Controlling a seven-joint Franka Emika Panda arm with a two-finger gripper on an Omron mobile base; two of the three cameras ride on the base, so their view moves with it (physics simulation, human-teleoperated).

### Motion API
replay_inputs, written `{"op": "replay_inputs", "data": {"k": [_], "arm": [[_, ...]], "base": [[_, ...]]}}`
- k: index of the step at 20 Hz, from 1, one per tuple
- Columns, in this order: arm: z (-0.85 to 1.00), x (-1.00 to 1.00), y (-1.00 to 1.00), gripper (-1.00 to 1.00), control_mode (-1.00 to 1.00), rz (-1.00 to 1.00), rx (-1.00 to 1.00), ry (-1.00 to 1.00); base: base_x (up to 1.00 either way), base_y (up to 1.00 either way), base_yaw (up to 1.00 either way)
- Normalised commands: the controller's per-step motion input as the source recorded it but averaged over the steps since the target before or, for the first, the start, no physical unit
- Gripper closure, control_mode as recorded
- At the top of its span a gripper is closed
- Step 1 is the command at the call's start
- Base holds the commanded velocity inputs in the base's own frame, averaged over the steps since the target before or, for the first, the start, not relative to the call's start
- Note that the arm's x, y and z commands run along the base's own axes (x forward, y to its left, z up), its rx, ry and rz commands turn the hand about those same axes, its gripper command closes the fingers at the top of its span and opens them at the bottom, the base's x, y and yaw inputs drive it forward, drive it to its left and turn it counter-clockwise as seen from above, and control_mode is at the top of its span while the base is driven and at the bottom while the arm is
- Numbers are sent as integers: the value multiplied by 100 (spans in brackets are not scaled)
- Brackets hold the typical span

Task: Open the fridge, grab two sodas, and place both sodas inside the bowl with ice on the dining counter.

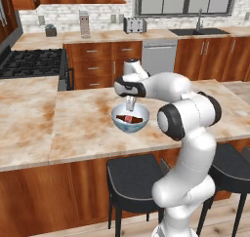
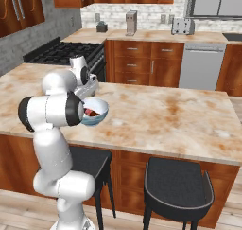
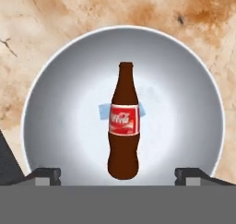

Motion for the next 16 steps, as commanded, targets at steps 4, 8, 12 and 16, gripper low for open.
{"op": "replay_inputs", "data": {"k": [4, 8, 12, 16], "arm": [[31, -57, -20, -100, -100, -8, 4, -13], [28, -70, -16, -100, -100, -11, 7, -16], [15, -76, -2, -100, -100, -13, 10, -17], [15, -81, 0, -100, -100, -15, 12, -16]], "base": [[0, 0, 0], [0, 0, 0], [0, 0, 0], [0, 0, 0]]}}
